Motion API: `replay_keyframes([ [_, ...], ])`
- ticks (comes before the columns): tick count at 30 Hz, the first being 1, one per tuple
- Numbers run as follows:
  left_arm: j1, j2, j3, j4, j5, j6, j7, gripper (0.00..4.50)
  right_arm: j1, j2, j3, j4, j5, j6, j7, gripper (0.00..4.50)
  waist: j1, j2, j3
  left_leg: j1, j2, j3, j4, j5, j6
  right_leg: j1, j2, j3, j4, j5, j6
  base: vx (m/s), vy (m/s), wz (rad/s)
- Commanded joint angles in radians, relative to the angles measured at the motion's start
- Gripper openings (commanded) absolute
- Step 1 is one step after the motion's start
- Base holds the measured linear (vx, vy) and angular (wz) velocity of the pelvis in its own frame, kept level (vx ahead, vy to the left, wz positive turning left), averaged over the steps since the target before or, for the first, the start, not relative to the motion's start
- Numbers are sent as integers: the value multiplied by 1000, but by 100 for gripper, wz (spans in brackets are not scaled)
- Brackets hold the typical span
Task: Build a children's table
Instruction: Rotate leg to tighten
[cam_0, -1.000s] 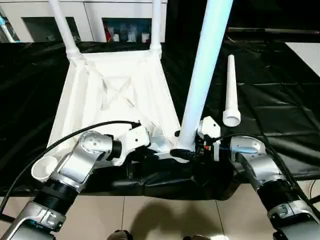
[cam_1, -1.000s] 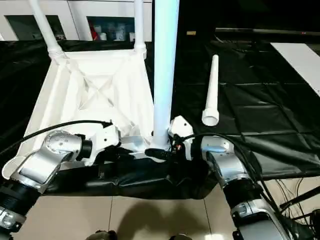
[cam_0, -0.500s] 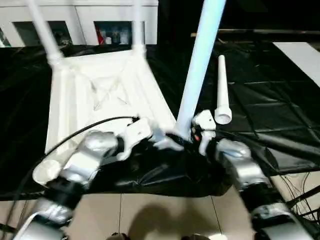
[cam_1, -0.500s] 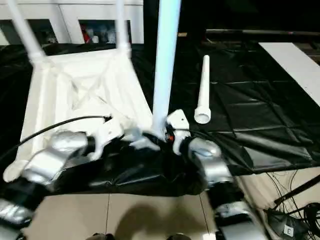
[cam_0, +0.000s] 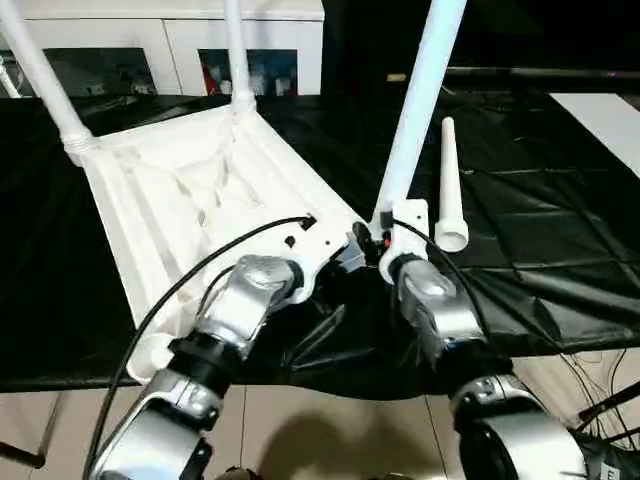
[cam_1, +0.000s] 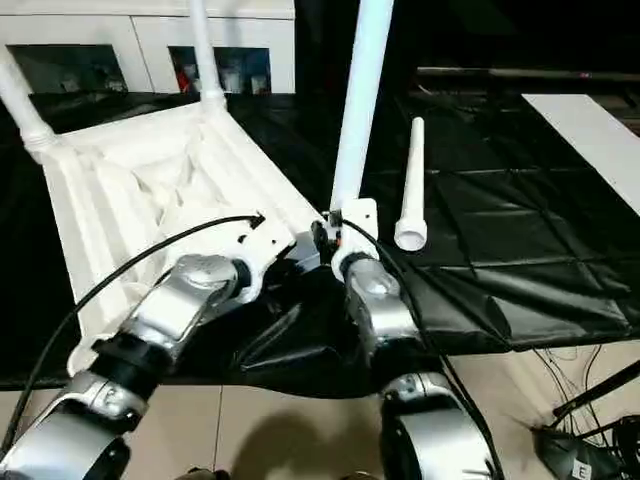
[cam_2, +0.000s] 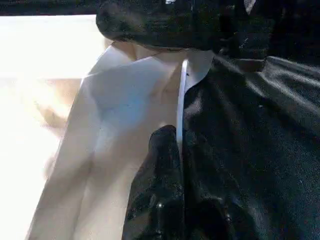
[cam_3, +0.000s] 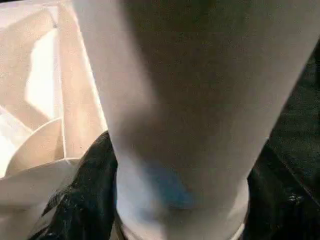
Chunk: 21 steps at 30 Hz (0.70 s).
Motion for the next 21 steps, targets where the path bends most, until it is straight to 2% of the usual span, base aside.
replay_keyframes([
  [1,5,-6,73,72,8,3,171,0,24,82,40,54,3,22,34,272,0,-14,-48,15,13,-14,-70,-352,11,19,-35,26,-100,-386,-116,0,0,0],
  [5,8,3,66,73,7,0,155,0,16,85,47,59,-7,-17,67,272,-1,-13,-46,16,13,-15,-72,-367,10,16,-36,26,-104,-419,-106,0,0,0],
  [7,9,5,65,73,8,-3,148,0,16,87,42,57,3,-33,88,328,-1,-13,-46,17,14,-16,-73,-372,10,15,-36,25,-104,-422,-104,0,0,0],
  [9,9,11,60,72,9,-16,134,0,18,84,42,47,8,-52,106,344,-1,-13,-45,15,14,-16,-75,-379,14,14,-36,25,-106,-423,-101,0,0,0],
  [11,10,19,56,69,9,-33,118,0,18,73,49,39,-1,-73,115,351,-12,-15,-44,-5,10,-23,-80,-368,8,28,-37,21,-101,-431,-92,0,0,0],
  [12,16,36,43,52,9,-71,81,0,20,57,48,26,-5,-95,129,377,-17,-13,-45,-16,10,-30,-86,-350,1,37,-38,13,-100,-438,-79,-18,4,-23],
  [13,21,47,34,41,9,-94,58,0,21,48,45,19,-4,-106,138,385,-20,-13,-48,-14,10,-29,-84,-350,1,35,-37,13,-101,-432,-79,0,0,0],
  [14,27,62,32,24,9,-95,42,0,27,28,52,2,-8,-123,164,390,-22,-11,-54,-5,14,-28,-79,-337,9,30,-38,16,-100,-383,-100,0,0,0],
  [15,31,70,32,13,10,-91,34,0,30,16,57,-10,-11,-133,181,396,-21,-13,-57,1,16,-22,-75,-302,22,28,-35,20,-93,-288,-135,0,0,0],
  [16,35,77,32,5,6,-95,22,0,34,5,61,-21,-8,-136,206,408,-21,-12,-53,4,17,-16,-74,-299,40,22,-33,19,-95,-262,-165,0,0,0],
  [17,39,81,33,-1,3,-97,14,0,37,-3,64,-28,-6,-138,223,408,-19,-14,-52,4,17,-15,-73,-299,45,25,-34,19,-95,-265,-172,0,0,0],
  [18,55,107,28,-24,-8,-132,-34,0,49,-37,70,-59,8,-136,323,421,-17,-13,-54,-1,16,-14,-71,-279,52,31,-35,19,-93,-249,-180,0,0,0],
  [20,82,139,19,-63,-33,-182,-114,0,65,-81,80,-101,38,-96,468,429,-14,-14,-56,-3,18,-12,-68,-248,78,35,-36,20,-88,-204,-190,0,0,0],
  [21,97,156,10,-85,-46,-203,-158,0,69,-110,91,-106,21,-120,487,444,-10,-11,-59,3,21,-12,-66,-226,82,35,-36,19,-86,-176,-208,0,0,0],
])
